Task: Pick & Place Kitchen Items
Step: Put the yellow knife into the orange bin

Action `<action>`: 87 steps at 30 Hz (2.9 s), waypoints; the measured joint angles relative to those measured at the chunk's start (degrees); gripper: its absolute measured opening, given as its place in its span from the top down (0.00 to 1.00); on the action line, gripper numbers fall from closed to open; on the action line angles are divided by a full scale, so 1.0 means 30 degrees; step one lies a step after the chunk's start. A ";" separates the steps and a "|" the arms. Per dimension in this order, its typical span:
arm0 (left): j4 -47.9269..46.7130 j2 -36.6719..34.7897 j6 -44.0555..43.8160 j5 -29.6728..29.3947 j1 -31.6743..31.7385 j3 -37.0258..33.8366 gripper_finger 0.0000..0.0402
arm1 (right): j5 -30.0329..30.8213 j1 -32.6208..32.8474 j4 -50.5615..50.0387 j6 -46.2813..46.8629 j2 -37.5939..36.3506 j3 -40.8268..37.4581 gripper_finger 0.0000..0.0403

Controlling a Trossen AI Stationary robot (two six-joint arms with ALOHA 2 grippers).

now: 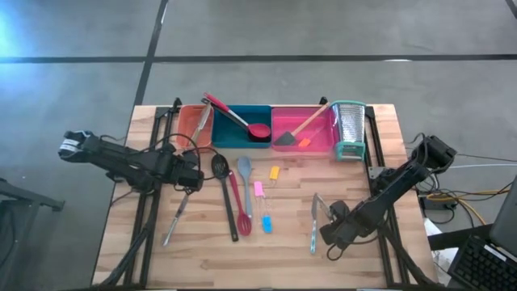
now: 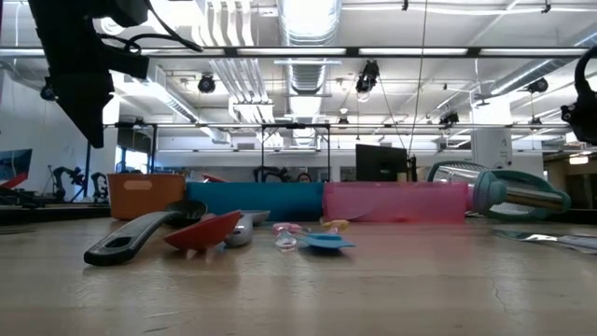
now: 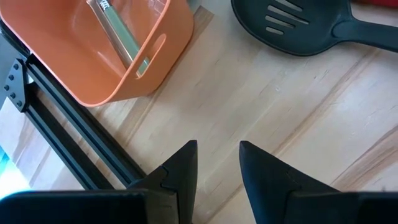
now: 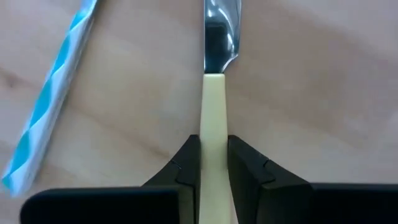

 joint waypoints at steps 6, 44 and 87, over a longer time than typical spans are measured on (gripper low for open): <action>0.0041 0.0000 0.0001 0.0000 0.0000 0.0000 0.69 | 0.0593 -0.0051 -0.3378 -0.0041 -0.1711 -0.0373 0.89; 0.1622 -0.0015 -0.0591 0.0381 -0.0005 0.0000 0.69 | 0.9815 -0.7193 0.8442 -2.4040 -0.9031 -0.0259 0.90; 1.4583 -0.0022 0.2967 -0.5111 0.0424 -0.3877 0.69 | 0.3133 -1.2007 2.4537 -3.4591 -0.6768 -0.2558 0.90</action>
